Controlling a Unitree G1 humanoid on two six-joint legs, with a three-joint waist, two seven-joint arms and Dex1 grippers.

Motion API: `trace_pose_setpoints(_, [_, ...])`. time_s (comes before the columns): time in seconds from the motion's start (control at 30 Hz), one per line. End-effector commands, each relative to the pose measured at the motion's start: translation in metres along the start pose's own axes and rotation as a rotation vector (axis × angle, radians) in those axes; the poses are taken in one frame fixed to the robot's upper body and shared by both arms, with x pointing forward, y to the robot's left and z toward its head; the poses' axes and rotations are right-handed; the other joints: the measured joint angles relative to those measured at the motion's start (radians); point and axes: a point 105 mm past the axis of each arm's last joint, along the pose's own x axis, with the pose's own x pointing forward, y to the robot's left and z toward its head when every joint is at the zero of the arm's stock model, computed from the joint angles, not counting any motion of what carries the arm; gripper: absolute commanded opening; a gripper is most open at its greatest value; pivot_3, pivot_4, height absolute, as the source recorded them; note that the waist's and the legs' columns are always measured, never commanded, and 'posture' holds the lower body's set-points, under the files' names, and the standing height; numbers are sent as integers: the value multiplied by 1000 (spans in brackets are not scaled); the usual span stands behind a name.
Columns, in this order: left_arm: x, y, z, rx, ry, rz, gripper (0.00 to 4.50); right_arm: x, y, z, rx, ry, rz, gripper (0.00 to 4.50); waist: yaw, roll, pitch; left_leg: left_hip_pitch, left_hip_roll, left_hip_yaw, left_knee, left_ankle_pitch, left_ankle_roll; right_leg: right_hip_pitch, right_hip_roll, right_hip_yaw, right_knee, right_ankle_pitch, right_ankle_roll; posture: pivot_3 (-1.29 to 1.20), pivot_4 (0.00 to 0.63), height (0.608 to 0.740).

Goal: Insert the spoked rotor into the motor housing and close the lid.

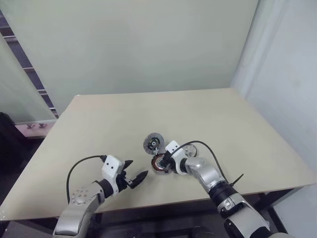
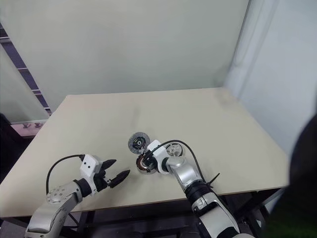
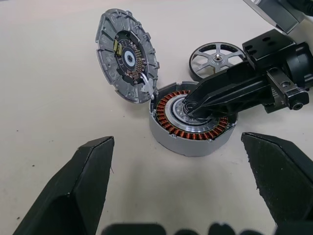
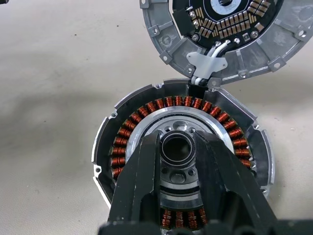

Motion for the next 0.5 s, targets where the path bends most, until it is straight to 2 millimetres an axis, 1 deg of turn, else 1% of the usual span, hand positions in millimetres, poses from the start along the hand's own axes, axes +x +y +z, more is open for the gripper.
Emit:
trace_pose_setpoints(0.03, [0,0,16,42,-51,-1,4500,1,-2,12,-32,-30,-9,720,0,0,0,0,0,0,0,0,0,0,0,0,0,0,0,0,0,740])
trace_pose_setpoints(0.5, [1,-1,18,47,-54,-6,4500,-2,-8,7,-42,-10,-22,720,0,0,0,2,0,0,0,0,0,2,0,0,0,0,0,0,0,740])
